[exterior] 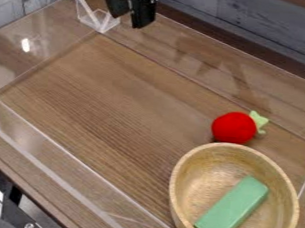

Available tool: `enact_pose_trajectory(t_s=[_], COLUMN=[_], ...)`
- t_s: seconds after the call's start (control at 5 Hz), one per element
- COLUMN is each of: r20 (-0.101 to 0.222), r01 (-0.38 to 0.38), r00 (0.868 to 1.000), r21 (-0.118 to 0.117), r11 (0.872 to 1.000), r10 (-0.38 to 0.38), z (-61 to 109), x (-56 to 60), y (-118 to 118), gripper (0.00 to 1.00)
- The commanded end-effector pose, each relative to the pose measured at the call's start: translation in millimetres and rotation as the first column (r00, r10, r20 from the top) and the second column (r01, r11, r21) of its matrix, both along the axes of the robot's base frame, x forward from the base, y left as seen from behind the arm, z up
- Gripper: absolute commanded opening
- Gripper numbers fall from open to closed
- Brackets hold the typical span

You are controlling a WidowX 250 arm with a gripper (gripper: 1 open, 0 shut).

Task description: Move the red object to the right side of the table

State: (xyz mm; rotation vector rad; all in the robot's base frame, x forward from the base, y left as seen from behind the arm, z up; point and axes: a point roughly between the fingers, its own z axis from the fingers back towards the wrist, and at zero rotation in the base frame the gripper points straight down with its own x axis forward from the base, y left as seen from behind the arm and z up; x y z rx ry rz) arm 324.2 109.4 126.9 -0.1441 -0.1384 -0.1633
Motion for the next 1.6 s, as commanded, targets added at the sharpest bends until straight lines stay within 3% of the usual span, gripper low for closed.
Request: enact_pose_trajectory(t_s=[0.0, 0.2, 0.6, 0.8, 1.0, 1.4], r20=[0.106, 0.12, 0.07, 0.101, 0.12, 0.1], r01=[-0.008, -0.015, 0.043, 0.02, 0.027, 0.044], r00=[0.994, 0.993, 0.997, 0.995, 0.992, 0.994], r21=[0.034, 0.032, 0.006, 0.0, 0.003, -0.011], r11=[0.999, 0.999, 0.999, 1.0, 1.0, 0.999], r10=[0.005, 0.011, -0.043, -0.02, -0.027, -0.043], z=[32.6, 32.9, 25.8, 34.2, 34.3, 21.2], x=[7.2, 13.8, -7.6, -7.6, 1.6, 4.0], y=[4.0, 11.8, 5.6, -4.6, -6.5, -10.9], gripper=[1.0, 1.0, 1.0, 1.0, 1.0, 1.0])
